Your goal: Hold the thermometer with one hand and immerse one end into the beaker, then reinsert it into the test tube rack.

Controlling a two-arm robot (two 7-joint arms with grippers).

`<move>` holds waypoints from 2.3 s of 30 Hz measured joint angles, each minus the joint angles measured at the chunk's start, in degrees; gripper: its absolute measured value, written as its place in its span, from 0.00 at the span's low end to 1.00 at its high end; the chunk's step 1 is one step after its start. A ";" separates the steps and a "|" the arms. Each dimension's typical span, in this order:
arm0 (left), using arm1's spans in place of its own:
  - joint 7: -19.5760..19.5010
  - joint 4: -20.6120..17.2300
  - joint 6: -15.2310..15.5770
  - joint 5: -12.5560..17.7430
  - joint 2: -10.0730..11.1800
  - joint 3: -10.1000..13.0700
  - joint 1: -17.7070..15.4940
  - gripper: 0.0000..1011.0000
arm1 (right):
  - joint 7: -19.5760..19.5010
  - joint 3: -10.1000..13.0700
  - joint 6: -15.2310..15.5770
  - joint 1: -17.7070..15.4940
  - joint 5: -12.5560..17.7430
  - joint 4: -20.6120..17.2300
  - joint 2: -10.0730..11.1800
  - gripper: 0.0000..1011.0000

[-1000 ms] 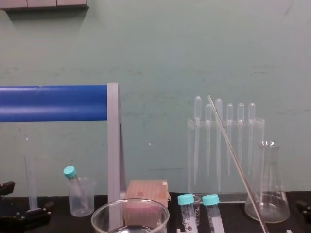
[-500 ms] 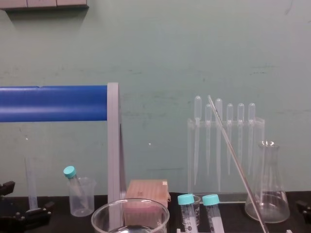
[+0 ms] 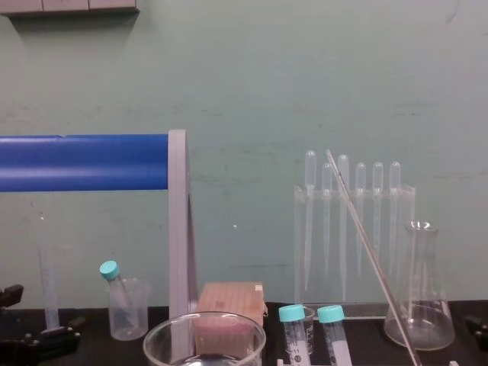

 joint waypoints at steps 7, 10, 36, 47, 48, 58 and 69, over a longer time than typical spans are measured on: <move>0.00 0.00 0.00 0.00 0.00 0.00 0.00 1.00 | 0.00 0.00 0.00 0.00 0.00 0.00 0.00 0.99; 0.00 0.00 0.00 0.00 0.00 0.00 0.00 1.00 | 0.00 0.00 0.00 0.00 0.00 0.00 0.00 0.99; 0.00 0.00 0.00 0.00 0.00 0.00 0.00 1.00 | 0.78 2.36 -2.43 -0.97 2.00 -0.71 -0.49 0.99; 0.00 0.00 0.00 0.00 0.00 0.00 0.00 1.00 | 5.96 9.13 -6.46 -4.17 11.72 -8.23 -1.47 0.99; 0.00 0.00 0.00 0.00 0.00 0.00 0.00 1.00 | 7.20 9.43 -6.64 -4.37 12.83 -9.52 -1.66 0.99; 0.00 0.00 0.00 0.00 0.00 0.00 0.00 1.00 | 14.61 8.47 -7.22 -2.52 16.28 -12.82 -3.79 0.99; 0.00 0.00 0.00 0.00 0.00 0.00 0.00 1.00 | 16.37 5.70 -0.81 2.38 15.44 -12.10 -8.07 0.99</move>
